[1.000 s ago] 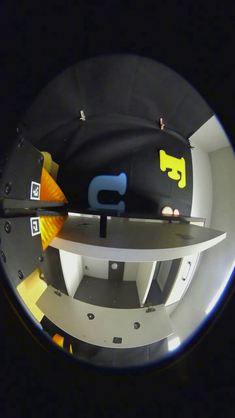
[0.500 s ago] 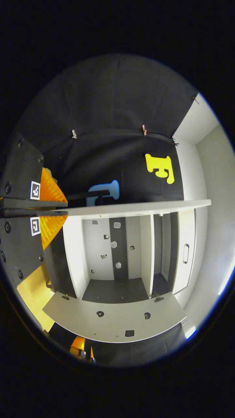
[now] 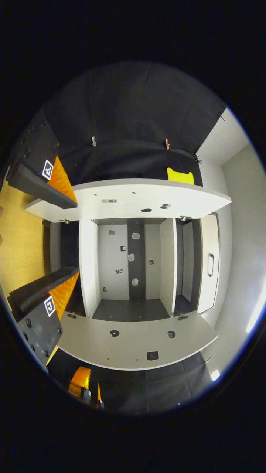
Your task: Open the right door of the double-door shoe cabinet with the right hand, and open the left door with the left hand.
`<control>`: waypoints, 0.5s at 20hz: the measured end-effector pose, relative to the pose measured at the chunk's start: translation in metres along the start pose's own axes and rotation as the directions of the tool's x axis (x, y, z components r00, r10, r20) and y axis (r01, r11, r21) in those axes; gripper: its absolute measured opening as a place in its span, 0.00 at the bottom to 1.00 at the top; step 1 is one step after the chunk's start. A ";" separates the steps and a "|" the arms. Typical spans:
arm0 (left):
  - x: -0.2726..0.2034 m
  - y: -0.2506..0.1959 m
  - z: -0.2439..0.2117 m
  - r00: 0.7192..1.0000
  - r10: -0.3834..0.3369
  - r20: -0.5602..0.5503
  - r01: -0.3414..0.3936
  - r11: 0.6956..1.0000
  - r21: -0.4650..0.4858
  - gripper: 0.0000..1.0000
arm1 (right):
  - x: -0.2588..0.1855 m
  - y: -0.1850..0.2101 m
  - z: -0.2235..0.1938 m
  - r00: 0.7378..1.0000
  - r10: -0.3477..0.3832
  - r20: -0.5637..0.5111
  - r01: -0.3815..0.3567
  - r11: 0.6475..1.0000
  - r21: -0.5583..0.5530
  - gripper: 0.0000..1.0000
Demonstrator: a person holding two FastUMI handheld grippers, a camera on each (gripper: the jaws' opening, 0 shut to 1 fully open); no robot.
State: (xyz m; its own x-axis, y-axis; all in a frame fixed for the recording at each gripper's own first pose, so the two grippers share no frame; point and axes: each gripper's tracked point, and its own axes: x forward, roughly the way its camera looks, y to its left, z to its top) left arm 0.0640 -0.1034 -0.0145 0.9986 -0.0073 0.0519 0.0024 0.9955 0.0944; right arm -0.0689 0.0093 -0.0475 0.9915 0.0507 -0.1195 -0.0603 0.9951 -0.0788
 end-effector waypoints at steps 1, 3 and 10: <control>-0.004 -0.005 -0.003 1.000 -0.005 0.005 0.005 1.000 -0.005 0.97 | 0.000 0.001 0.001 1.000 0.016 0.006 -0.016 1.000 0.009 0.98; -0.010 -0.012 -0.009 1.000 -0.013 0.006 0.013 1.000 0.001 0.99 | -0.001 0.000 0.000 0.999 0.024 0.022 -0.024 1.000 -0.012 0.98; -0.024 -0.023 -0.010 1.000 -0.015 0.017 0.015 0.999 -0.029 0.97 | -0.009 -0.002 -0.017 0.999 0.040 0.004 -0.040 0.999 -0.029 0.98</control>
State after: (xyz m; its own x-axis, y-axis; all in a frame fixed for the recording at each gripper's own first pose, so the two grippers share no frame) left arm 0.0410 -0.1252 -0.0276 0.9975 -0.0234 0.0673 0.0189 0.9976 0.0664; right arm -0.0793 0.0055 -0.0634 0.9888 0.0910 -0.1182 -0.1034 0.9893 -0.1029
